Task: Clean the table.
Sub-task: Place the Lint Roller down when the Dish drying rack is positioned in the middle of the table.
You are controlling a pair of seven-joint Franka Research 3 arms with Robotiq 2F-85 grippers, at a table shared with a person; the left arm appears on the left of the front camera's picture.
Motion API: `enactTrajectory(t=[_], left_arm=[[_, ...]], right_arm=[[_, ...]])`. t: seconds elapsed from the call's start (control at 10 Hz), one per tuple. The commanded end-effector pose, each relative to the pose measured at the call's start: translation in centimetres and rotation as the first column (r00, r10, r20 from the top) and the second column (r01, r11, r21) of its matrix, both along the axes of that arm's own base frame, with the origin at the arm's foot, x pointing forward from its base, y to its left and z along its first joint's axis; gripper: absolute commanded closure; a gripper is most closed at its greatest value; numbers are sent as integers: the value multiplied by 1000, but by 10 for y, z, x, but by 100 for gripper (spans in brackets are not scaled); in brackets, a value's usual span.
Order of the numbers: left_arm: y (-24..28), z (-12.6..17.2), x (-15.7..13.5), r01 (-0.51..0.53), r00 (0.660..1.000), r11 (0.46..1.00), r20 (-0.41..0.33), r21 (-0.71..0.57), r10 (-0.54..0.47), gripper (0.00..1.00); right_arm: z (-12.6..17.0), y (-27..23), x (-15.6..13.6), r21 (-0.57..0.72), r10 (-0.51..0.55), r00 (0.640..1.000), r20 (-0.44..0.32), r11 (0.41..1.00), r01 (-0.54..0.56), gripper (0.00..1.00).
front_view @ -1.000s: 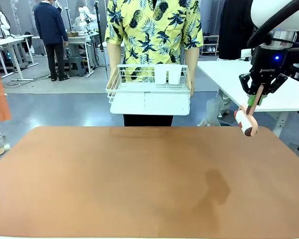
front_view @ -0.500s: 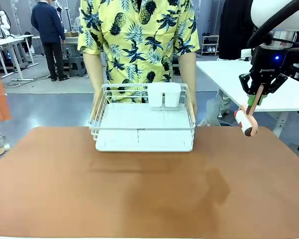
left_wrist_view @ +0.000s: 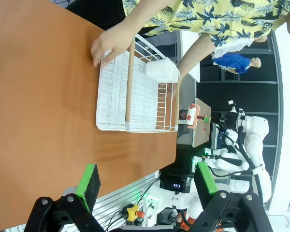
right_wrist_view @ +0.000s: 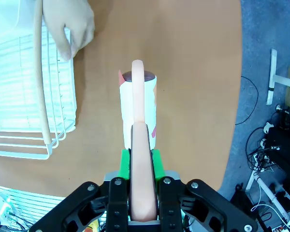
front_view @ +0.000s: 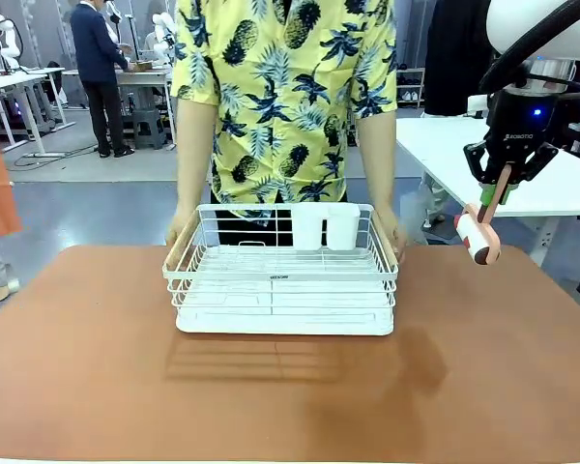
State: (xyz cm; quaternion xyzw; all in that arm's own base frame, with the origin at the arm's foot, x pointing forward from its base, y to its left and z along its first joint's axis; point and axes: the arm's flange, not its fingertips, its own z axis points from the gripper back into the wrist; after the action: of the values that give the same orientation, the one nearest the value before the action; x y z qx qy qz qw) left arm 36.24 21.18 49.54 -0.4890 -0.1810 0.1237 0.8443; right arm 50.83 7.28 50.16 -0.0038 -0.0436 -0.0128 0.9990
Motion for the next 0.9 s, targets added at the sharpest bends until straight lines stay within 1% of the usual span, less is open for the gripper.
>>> enactTrajectory(t=[0.0, 0.8], left_arm=[[1, 1, -1, 1, 1000, 1000, 8, -10, -1, 0], [1, 1, -1, 1, 1000, 1000, 8, -10, -1, 0]], right_arm=[[2, 1, -1, -12, 5, 1000, -1, 1000, -5, 79], [2, 1, -1, -12, 5, 1000, -1, 1000, -5, 79]])
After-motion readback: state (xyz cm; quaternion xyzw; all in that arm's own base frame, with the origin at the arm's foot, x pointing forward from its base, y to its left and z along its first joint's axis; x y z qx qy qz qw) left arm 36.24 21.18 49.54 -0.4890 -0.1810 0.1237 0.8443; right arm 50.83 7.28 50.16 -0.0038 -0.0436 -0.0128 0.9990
